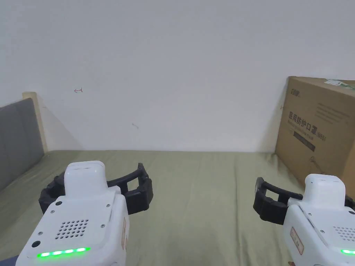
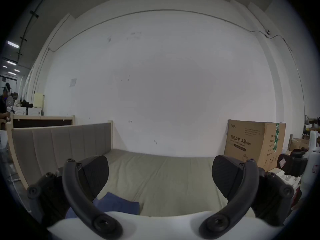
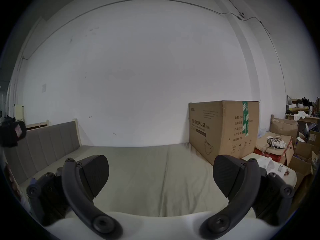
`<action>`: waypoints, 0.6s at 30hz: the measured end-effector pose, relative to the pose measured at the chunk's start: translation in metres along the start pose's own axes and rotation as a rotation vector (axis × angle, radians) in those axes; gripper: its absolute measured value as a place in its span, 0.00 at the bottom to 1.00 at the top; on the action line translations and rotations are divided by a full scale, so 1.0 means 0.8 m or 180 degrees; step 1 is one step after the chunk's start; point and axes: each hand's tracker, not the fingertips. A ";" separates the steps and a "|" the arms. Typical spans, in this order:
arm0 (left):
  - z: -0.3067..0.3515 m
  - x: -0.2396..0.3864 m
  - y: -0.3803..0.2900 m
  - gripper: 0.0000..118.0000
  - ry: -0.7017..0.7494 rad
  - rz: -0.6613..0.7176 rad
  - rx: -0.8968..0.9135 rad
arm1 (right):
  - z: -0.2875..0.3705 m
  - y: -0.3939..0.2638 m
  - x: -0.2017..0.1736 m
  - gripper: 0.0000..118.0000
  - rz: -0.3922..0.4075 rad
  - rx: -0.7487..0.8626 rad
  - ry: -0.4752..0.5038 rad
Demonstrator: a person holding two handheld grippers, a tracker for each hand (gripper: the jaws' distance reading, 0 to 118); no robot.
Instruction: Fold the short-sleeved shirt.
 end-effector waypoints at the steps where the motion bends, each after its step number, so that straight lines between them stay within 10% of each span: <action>1: 0.000 0.000 0.000 1.00 0.0037 0.0013 0.0002 | 0.002 0.001 -0.001 1.00 0.0004 0.0035 0.0027; 18: -0.005 0.004 0.005 0.86 -0.0097 -0.0318 -0.0209 | 0.005 -0.006 -0.013 0.99 0.0422 0.0042 -0.0125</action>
